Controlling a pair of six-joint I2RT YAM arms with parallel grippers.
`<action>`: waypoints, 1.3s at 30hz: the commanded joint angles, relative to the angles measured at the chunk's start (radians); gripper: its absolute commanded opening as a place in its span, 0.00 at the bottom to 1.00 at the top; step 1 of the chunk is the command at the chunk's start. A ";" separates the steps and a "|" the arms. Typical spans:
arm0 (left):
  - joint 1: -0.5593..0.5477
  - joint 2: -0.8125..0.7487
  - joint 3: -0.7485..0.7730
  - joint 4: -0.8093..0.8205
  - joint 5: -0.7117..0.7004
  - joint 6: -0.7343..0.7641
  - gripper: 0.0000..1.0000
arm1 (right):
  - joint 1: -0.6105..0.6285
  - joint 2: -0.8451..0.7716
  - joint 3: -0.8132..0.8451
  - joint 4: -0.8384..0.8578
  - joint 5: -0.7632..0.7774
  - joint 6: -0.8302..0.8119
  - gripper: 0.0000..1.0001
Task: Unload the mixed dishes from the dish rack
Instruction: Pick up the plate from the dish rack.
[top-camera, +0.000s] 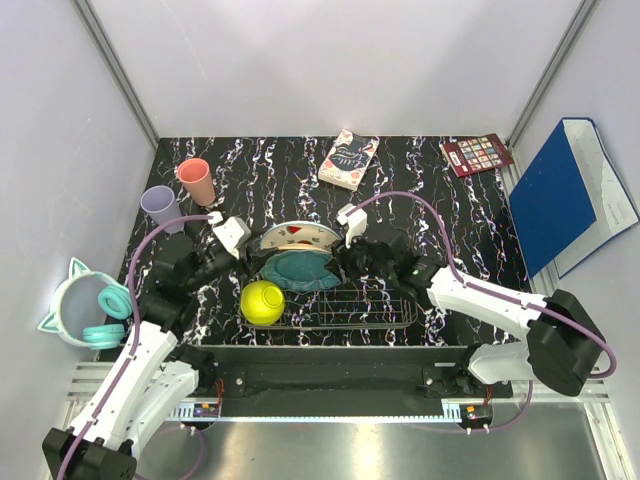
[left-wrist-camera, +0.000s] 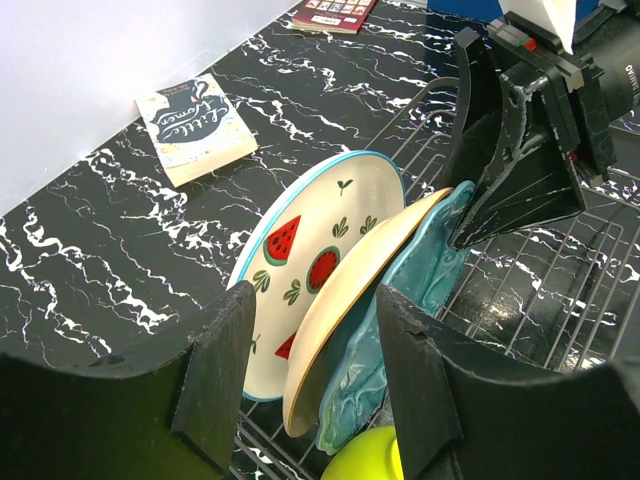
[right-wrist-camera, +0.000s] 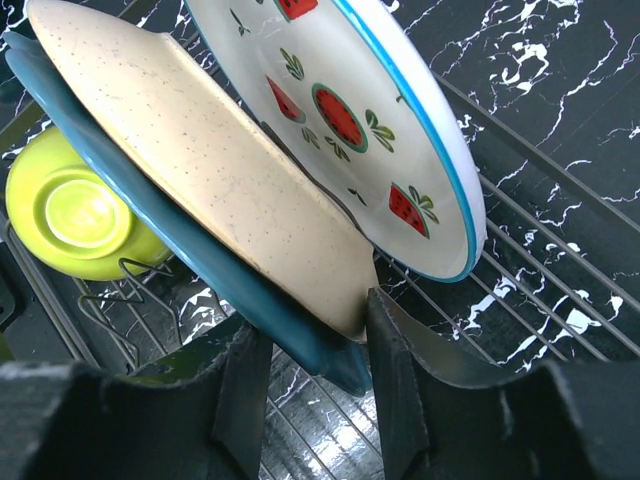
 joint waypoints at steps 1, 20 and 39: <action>-0.005 0.000 0.001 0.064 0.006 0.002 0.56 | 0.012 0.015 0.009 0.077 -0.048 0.026 0.36; -0.007 -0.021 0.004 0.049 -0.003 0.000 0.56 | 0.012 -0.128 0.141 -0.132 -0.016 -0.032 0.04; -0.007 -0.001 0.004 0.060 0.011 -0.032 0.56 | 0.012 -0.096 0.121 -0.141 -0.099 -0.038 0.15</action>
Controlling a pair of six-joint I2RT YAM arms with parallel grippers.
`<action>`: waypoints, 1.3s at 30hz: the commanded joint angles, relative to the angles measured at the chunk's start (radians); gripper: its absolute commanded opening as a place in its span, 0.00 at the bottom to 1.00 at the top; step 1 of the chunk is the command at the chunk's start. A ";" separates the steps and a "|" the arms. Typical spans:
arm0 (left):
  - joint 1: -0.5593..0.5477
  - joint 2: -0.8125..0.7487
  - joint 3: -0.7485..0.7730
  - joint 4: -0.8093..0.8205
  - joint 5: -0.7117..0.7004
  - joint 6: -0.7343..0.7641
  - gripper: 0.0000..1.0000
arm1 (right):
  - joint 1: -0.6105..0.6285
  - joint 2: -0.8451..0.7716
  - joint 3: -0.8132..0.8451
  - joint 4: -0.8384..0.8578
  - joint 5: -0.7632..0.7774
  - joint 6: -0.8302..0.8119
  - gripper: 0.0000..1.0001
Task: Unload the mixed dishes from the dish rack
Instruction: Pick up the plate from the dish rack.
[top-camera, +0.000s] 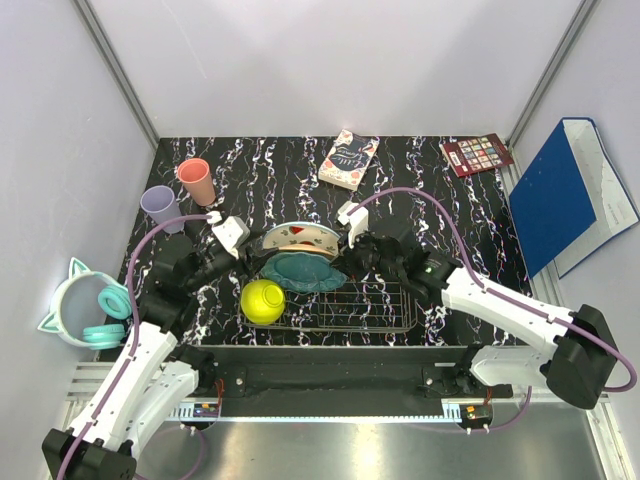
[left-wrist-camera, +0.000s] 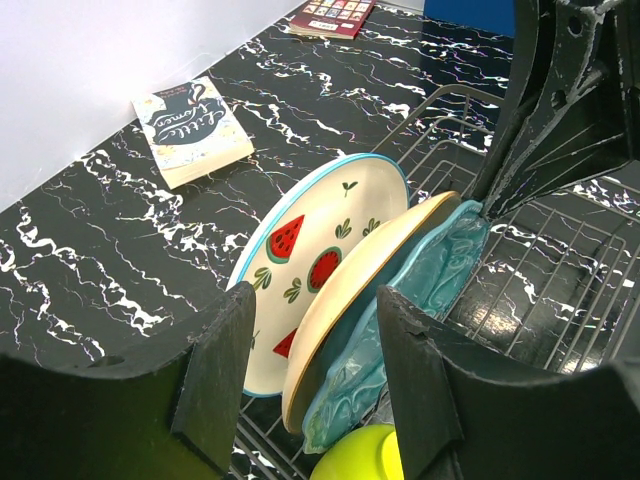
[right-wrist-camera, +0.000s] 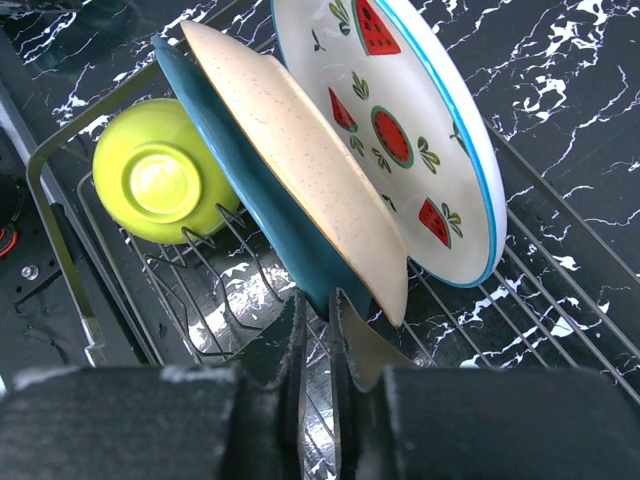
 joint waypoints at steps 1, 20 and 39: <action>-0.003 0.007 0.003 0.057 0.008 -0.008 0.56 | 0.000 0.010 0.034 0.043 -0.040 0.034 0.16; -0.003 0.030 -0.009 0.090 0.019 -0.014 0.57 | 0.000 0.163 0.030 0.090 -0.034 0.037 0.27; -0.003 0.016 -0.040 0.132 0.024 -0.045 0.56 | 0.005 0.170 0.050 0.057 0.108 0.049 0.00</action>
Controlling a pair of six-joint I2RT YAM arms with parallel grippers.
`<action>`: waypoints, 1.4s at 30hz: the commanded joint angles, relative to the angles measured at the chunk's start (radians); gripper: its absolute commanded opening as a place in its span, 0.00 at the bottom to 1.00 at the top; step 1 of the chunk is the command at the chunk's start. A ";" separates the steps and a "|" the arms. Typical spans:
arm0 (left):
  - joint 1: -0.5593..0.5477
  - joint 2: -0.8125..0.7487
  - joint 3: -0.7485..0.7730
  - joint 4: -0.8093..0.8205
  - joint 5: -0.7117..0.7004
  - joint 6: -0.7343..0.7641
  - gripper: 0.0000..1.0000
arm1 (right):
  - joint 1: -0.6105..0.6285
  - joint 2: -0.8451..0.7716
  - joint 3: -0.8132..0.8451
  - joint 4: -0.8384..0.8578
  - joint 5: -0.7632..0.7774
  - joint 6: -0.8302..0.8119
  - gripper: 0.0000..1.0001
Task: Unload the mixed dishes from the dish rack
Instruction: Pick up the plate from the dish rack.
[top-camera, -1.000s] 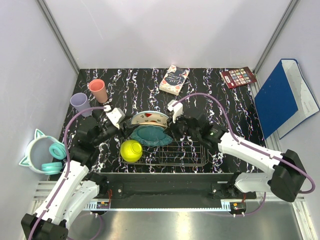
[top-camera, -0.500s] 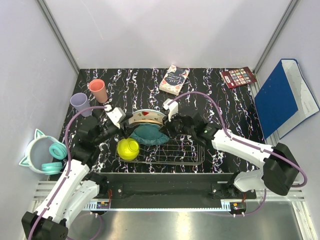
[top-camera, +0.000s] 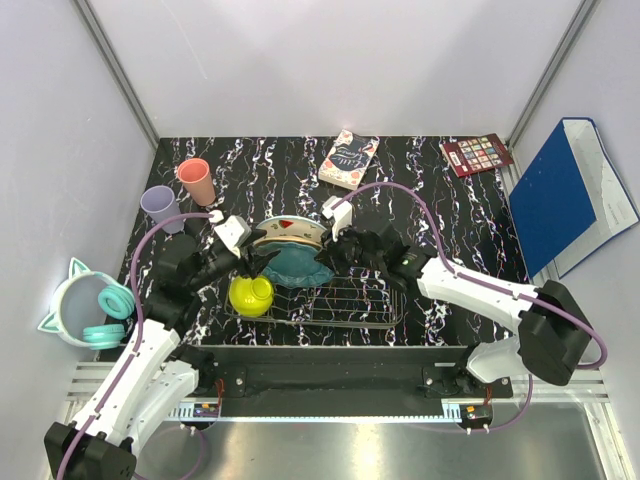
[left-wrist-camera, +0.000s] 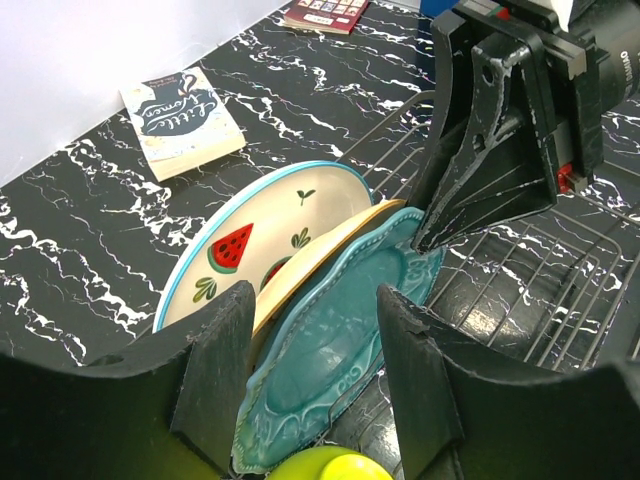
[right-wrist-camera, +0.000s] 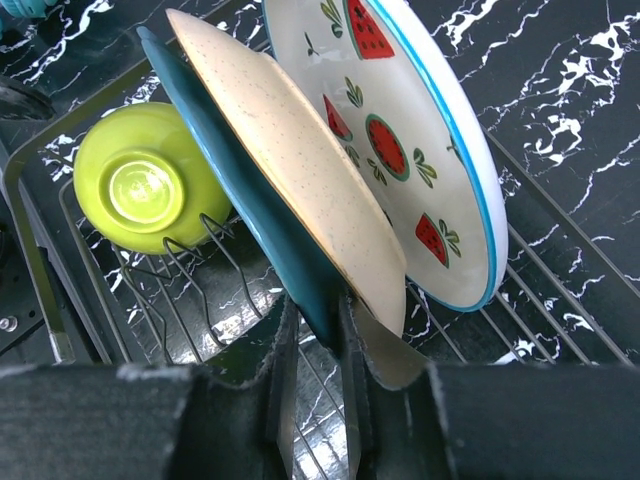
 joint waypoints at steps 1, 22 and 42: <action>-0.003 -0.006 -0.008 0.083 0.019 -0.015 0.56 | 0.003 -0.021 0.031 -0.118 0.110 0.037 0.00; -0.003 -0.007 -0.004 0.103 -0.008 -0.047 0.56 | 0.003 -0.119 0.111 -0.224 0.266 0.006 0.00; -0.003 -0.007 -0.005 0.108 -0.017 -0.059 0.57 | 0.003 -0.168 0.122 -0.210 0.253 -0.005 0.00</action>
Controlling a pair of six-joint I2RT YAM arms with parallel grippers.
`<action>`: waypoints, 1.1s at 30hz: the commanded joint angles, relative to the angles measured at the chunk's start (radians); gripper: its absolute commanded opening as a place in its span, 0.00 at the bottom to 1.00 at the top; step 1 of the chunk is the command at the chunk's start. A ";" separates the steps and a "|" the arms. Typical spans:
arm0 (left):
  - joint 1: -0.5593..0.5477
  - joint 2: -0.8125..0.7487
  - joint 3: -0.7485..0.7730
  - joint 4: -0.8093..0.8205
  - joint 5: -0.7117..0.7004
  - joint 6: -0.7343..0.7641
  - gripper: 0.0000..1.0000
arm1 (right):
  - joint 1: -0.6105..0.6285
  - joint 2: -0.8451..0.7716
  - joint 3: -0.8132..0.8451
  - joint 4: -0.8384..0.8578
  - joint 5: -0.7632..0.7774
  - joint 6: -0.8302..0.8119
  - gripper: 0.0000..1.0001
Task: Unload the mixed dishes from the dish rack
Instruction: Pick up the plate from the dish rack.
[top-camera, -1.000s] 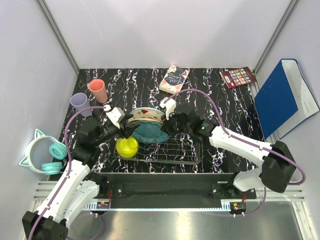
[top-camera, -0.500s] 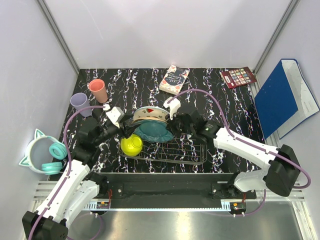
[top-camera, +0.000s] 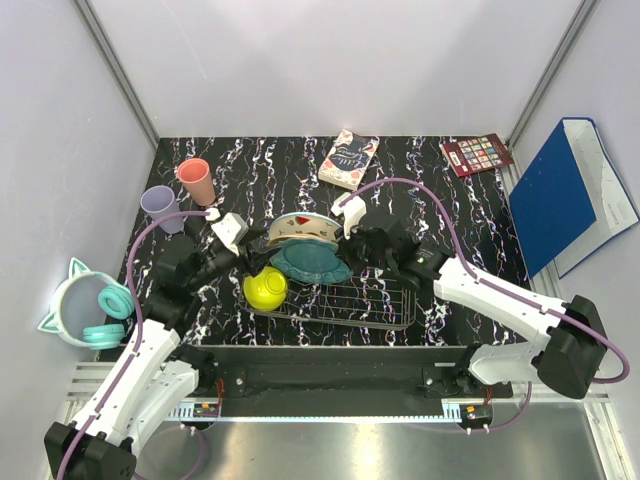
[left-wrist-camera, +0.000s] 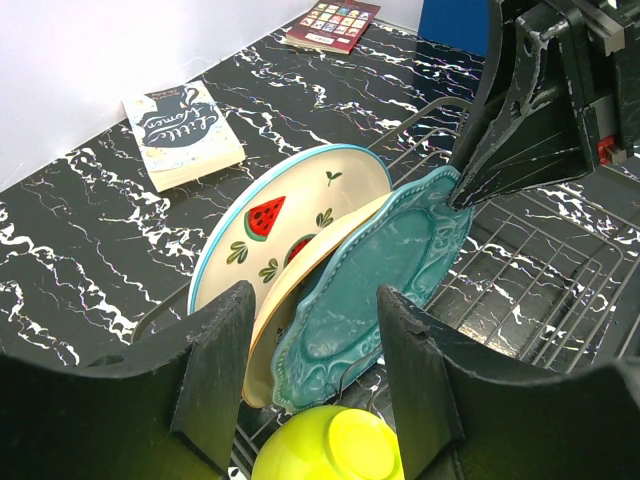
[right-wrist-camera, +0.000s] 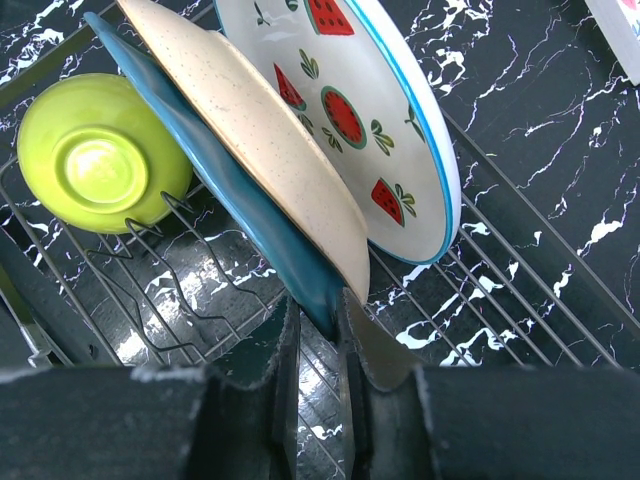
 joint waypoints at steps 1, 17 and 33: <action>-0.003 -0.009 -0.003 0.065 -0.011 -0.007 0.57 | -0.010 -0.057 0.034 0.099 0.040 0.034 0.00; -0.003 -0.029 -0.012 0.046 -0.004 0.001 0.57 | -0.010 -0.013 -0.051 0.090 0.011 0.082 0.25; -0.003 -0.023 -0.008 0.046 0.001 0.015 0.57 | -0.010 -0.117 -0.083 0.146 -0.054 -0.018 0.62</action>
